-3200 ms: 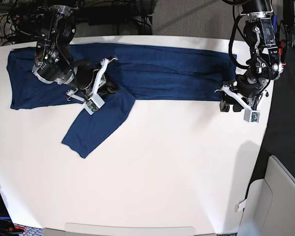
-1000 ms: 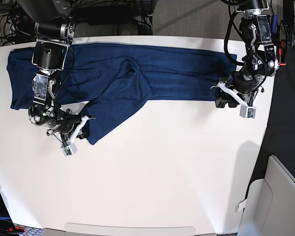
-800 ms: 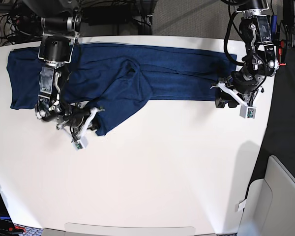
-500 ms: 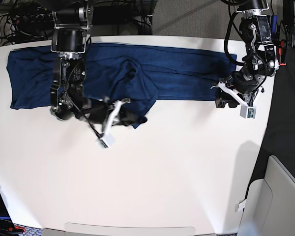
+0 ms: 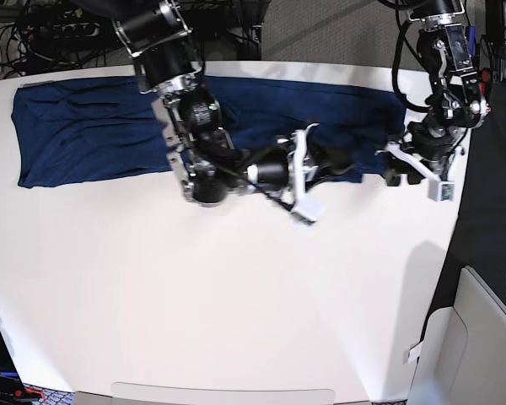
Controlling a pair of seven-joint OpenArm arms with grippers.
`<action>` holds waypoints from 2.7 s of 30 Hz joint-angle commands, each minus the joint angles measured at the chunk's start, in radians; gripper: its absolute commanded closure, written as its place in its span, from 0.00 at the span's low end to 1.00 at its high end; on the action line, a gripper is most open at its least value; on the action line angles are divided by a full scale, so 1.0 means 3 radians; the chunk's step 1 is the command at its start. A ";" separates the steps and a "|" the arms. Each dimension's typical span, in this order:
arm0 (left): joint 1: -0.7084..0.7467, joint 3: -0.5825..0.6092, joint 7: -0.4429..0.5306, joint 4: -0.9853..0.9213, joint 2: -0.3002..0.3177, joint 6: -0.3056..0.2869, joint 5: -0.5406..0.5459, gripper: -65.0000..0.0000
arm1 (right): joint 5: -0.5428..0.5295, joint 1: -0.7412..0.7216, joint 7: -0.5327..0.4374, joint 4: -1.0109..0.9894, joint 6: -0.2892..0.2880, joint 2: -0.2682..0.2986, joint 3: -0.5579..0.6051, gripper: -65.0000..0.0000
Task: Fold the T-shirt properly
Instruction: 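Sweep the right gripper across the folded shirt toward the left gripper, then grasp the strip's end with the right gripper, left gripper holding the other end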
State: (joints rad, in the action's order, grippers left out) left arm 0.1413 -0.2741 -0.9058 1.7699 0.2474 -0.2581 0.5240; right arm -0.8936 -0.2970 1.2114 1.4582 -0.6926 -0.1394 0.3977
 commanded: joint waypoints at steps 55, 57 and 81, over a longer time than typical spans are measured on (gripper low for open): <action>0.0012 -0.0265 -0.0727 -0.0215 0.0134 -0.0370 0.0056 0.43 | 0.0271 0.1151 -0.1064 0.1116 -0.0019 0.1720 -0.1630 0.67; 0.0028 -0.0265 -0.0727 -0.0225 0.0145 -0.0370 0.0056 0.43 | 0.0271 0.1243 -0.1064 0.1167 -0.0019 0.1720 -0.1768 0.67; 0.0125 -0.0168 -0.1080 -0.0337 0.0129 -0.0380 0.0629 0.43 | 0.0271 0.1397 -0.1059 0.1172 -0.0019 0.1756 -0.2065 0.67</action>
State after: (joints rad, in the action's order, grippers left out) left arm 0.1776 -0.3271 -1.2045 1.6638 0.2798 -0.3676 0.7044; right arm -0.7887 0.1352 0.9195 1.7931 -0.6922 0.3759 -0.2131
